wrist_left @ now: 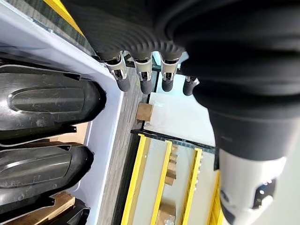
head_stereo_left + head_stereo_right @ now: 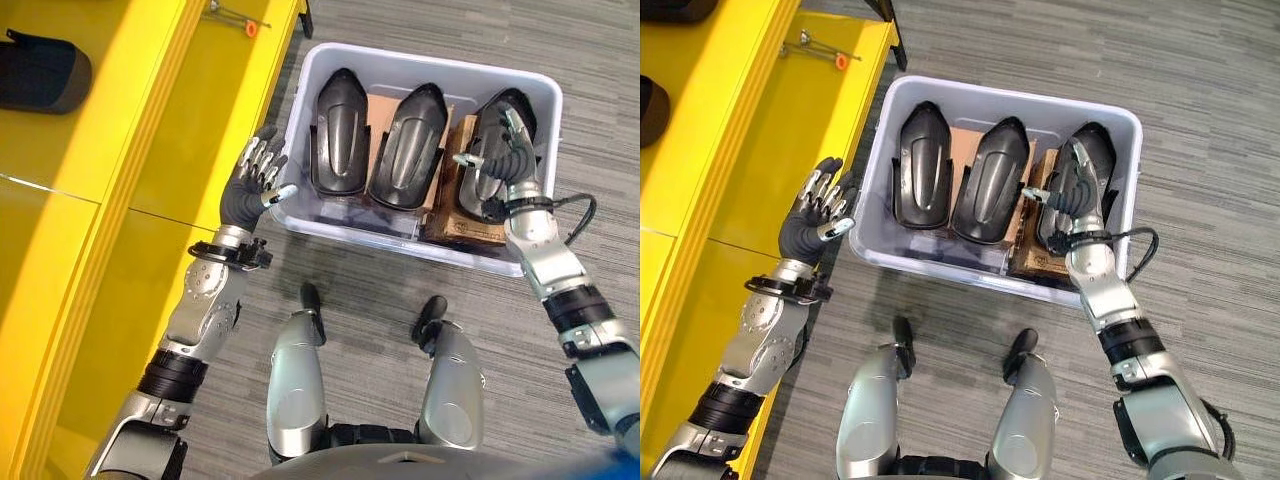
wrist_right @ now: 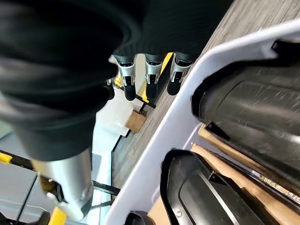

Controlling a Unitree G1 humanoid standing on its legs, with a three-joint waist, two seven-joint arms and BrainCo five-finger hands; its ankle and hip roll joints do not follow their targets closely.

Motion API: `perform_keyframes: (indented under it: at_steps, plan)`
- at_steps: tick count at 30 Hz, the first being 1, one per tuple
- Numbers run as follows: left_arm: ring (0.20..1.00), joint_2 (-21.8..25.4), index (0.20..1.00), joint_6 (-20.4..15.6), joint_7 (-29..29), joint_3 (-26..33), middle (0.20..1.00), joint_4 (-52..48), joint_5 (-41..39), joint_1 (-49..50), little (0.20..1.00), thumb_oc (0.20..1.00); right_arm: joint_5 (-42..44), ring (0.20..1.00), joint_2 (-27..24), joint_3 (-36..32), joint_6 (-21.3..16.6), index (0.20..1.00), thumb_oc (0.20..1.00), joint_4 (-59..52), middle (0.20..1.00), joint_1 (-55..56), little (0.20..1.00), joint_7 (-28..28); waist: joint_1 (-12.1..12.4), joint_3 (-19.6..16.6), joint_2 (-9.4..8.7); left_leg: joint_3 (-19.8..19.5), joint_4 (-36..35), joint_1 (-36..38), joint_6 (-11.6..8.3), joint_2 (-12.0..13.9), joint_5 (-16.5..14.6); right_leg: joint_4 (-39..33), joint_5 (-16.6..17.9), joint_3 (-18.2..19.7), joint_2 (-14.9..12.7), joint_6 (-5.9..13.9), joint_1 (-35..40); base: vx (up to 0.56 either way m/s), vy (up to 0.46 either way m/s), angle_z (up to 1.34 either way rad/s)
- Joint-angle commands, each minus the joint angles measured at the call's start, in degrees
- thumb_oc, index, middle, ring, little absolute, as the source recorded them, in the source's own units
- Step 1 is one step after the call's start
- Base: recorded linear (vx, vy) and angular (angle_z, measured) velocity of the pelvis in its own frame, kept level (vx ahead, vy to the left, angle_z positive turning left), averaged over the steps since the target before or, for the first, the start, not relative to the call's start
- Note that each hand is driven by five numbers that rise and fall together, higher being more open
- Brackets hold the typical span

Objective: Move parts from the plastic box to the shelf.

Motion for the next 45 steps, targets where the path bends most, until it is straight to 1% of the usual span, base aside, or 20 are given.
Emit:
perform_keyframes:
  at_steps: [1,2,3,5,8,10,13,16,18,20,22,25,28,33,34,37,38,40,41,45]
  plan:
    - [1.0,0.4,1.0,-2.3,0.7,0.1,1.0,-5.3,1.0,1.3,1.0,1.0,-3.5,1.0,-0.4,0.5,0.8,1.0,1.0,-0.4,1.0,-2.3,1.0,-7.7,0.2,-2.0,0.76,-0.7,-3.8,-0.1,-0.34,-0.1,1.2,4.4,-4.2,3.9,-1.8,4.74,0.6,-0.06,0.04,0.1]
    - [1.0,0.3,1.0,-2.2,0.8,-0.1,1.0,-5.5,1.4,1.2,1.0,1.0,-2.8,1.0,-0.3,0.2,1.7,1.0,1.0,0.5,1.0,-2.7,1.0,-11.0,0.2,-2.0,1.14,-0.8,-3.7,-0.8,-0.17,-0.2,1.1,4.8,-4.3,4.0,-1.8,4.6,-0.2,-0.07,0.066,0.1]
    - [1.0,0.3,1.0,-2.2,1.2,-0.9,1.0,-5.9,0.6,1.0,1.0,1.0,2.7,1.0,0.2,-1.3,1.8,1.0,1.0,2.7,1.0,-3.1,1.0,-12.5,0.1,-2.0,1.73,-0.9,-3.3,-2.1,0.06,-0.6,0.9,5.5,-4.7,4.3,-1.8,4.41,-1.7,-0.07,0.067,0.08]
    - [1.0,0.0,1.0,-2.2,0.9,-1.0,1.0,-5.9,-0.3,0.9,1.0,1.0,6.7,1.0,0.8,-2.2,2.3,1.0,1.0,3.8,1.0,-3.1,1.0,-9.8,0.1,-2.0,2.05,-0.9,-3.3,-2.7,0.1,-0.8,0.9,5.9,-4.9,4.4,-1.8,4.25,-2.4,-0.06,0.06,0.07]
    - [1.0,-1.4,1.0,-1.9,2.1,-1.6,1.0,-5.8,-3.6,0.4,1.0,1.0,10.0,1.0,2.8,-2.3,2.7,1.0,1.0,6.6,1.0,-3.2,1.0,-9.9,-0.1,-2.0,2.77,-1.1,-3.3,-4.3,0.22,-1.0,1.0,7.2,-5.4,5.0,-1.8,3.72,-4.6,-0.05,0.055,-0.01]
    - [1.0,-1.7,1.0,-2.1,2.3,-1.6,1.0,-5.3,-3.8,0.0,1.0,1.0,13.2,1.0,3.5,-2.5,3.8,1.0,1.0,8.6,1.0,-3.2,1.0,-6.7,-0.2,-2.0,3.06,-1.3,-3.1,-5.3,0.34,-1.1,1.0,8.1,-5.9,5.3,-1.8,3.41,-5.7,-0.04,0.024,-0.04]
    - [1.0,-2.0,1.0,-2.1,1.1,-1.3,1.0,-4.9,-4.9,0.1,1.0,1.0,14.6,1.0,4.2,-2.2,3.7,1.0,1.0,10.4,1.0,-3.4,1.0,-6.5,0.0,-2.0,3.49,-1.4,-3.1,-6.4,0.51,-1.3,1.2,8.7,-6.0,5.5,-1.8,3.05,-6.9,-0.05,0.006,0.0]
    - [1.0,-2.1,1.0,-2.3,0.5,-1.4,1.0,-4.8,-4.7,0.2,1.0,1.0,16.9,1.0,4.3,-2.3,2.9,1.0,1.0,12.1,1.0,-3.9,1.0,-9.2,0.2,-2.0,3.75,-1.3,-3.3,-6.9,0.64,-1.4,1.4,8.9,-6.0,5.4,-1.6,2.85,-7.5,-0.04,0.0,0.03]
    - [1.0,-2.1,1.0,-2.2,0.3,-1.6,1.0,-4.7,-5.7,0.3,1.0,1.0,17.4,1.0,4.7,-2.7,3.1,1.0,1.0,13.2,1.0,-3.9,1.0,-7.0,0.2,-2.0,3.78,-1.5,-3.1,-6.3,0.15,-1.7,0.3,9.2,-7.1,5.6,-1.7,3.37,-6.9,0.02,0.003,0.0]
    - [1.0,-2.6,1.0,-2.0,0.2,-1.7,1.0,-4.8,-6.6,-0.1,1.0,1.0,17.3,1.0,5.0,-1.9,3.1,1.0,1.0,13.9,1.0,-4.8,1.0,-1.5,0.4,-2.0,4.1,-1.3,-3.8,-7.3,0.69,-1.6,1.7,8.8,-6.1,5.2,-1.5,2.65,-8.0,-0.01,0.012,0.02]
    - [1.0,-3.0,1.0,-1.6,-0.1,-1.7,1.0,-4.8,-6.6,0.1,1.0,1.0,17.2,1.0,5.7,0.2,6.2,1.0,1.0,14.2,1.0,-5.1,1.0,5.8,0.7,-2.0,4.0,-1.6,-3.5,-6.7,0.1,-1.8,0.7,9.4,-7.3,5.4,-1.8,3.14,-7.3,0.05,0.001,0.02]
    - [1.0,-3.1,1.0,-1.0,-0.9,-1.6,1.0,-4.6,-6.9,-0.1,1.0,1.0,16.2,1.0,6.0,2.5,7.9,1.0,1.0,14.1,1.0,-6.0,1.0,9.1,1.2,-2.0,3.96,-1.5,-3.6,-6.9,0.17,-1.8,1.0,9.4,-7.3,5.0,-1.9,2.99,-7.4,-0.01,-0.017,0.0]
    - [1.0,-2.7,1.0,0.6,-2.5,-1.8,1.0,-5.3,-6.8,0.1,1.0,1.0,14.8,1.0,6.3,5.9,7.2,1.0,1.0,12.7,1.0,-7.5,1.0,11.4,2.2,-2.0,3.64,-1.2,-3.4,-6.8,0.21,-1.6,1.3,9.6,-7.1,4.0,-2.2,2.98,-7.0,0.0,-0.072,0.06]
    - [1.0,-3.1,1.0,0.7,-3.2,-2.5,1.0,-5.4,-5.5,0.4,1.0,1.0,12.0,1.0,6.9,8.0,7.1,1.0,1.0,10.8,1.0,-8.8,1.0,7.7,2.7,-2.0,3.17,-1.2,-3.3,-6.6,0.24,-1.5,1.5,9.7,-7.1,3.3,-2.1,2.89,-6.4,0.01,-0.025,0.08]
    - [1.0,-3.1,1.0,0.5,-3.0,-3.0,1.0,-5.4,-4.9,0.3,1.0,1.0,8.8,1.0,7.1,8.3,6.9,1.0,1.0,10.0,1.0,-9.2,1.0,4.0,2.6,-2.0,2.93,-1.0,-3.2,-6.6,0.28,-1.4,1.5,9.5,-6.9,3.2,-1.9,2.95,-6.2,0.01,-0.031,0.0]
    - [1.0,-3.1,1.0,0.5,-2.6,-3.3,1.0,-5.2,-4.8,0.2,1.0,1.0,6.4,1.0,7.1,8.0,6.7,1.0,1.0,9.5,1.0,-9.3,1.0,-0.8,2.4,-2.0,2.92,-0.8,-3.1,-6.6,0.31,-1.3,1.4,9.3,-6.8,3.3,-1.7,2.97,-6.2,0.0,0.0,0.0]
    - [1.0,-3.0,1.0,0.1,-2.6,-3.6,1.0,-4.9,-5.2,0.1,1.0,1.0,3.6,1.0,6.9,7.3,6.5,1.0,1.0,9.1,1.0,-9.3,1.0,-5.6,2.0,-2.0,2.96,-0.6,-3.0,-6.5,0.33,-1.2,1.3,9.0,-6.7,3.4,-1.5,3.04,-6.1,0.0,0.0,0.0]
    - [1.0,-2.9,1.0,-0.2,-2.4,-3.7,1.0,-5.0,-5.5,0.0,1.0,1.0,-0.4,1.0,6.4,6.3,6.9,1.0,1.0,9.0,1.0,-9.2,1.0,-10.2,1.7,-2.0,3.1,-0.5,-3.0,-6.7,0.39,-1.1,1.2,8.9,-6.6,3.7,-1.3,3.12,-6.4,0.0,0.018,-0.01]
    - [1.0,-3.1,1.0,-0.6,-1.6,-4.3,1.0,-5.1,-5.5,-0.2,1.0,1.0,-4.8,1.0,5.9,5.2,7.0,1.0,1.0,8.3,1.0,-8.8,1.0,-16.1,1.1,-2.0,3.27,-0.3,-3.0,-6.7,0.46,-1.0,1.1,8.7,-6.5,4.1,-1.2,3.24,-6.6,0.0,0.04,-0.01]
    - [1.0,-3.6,1.0,-1.6,-0.1,-5.8,1.0,-4.9,-5.1,-1.2,1.0,1.0,-13.0,1.0,5.5,3.3,6.1,1.0,1.0,7.3,1.0,-8.4,1.0,-22.9,0.1,-2.0,3.71,0.2,-3.4,-6.8,0.47,-1.0,1.1,8.1,-6.3,4.8,-0.6,3.37,-7.1,-0.01,0.052,-0.07]
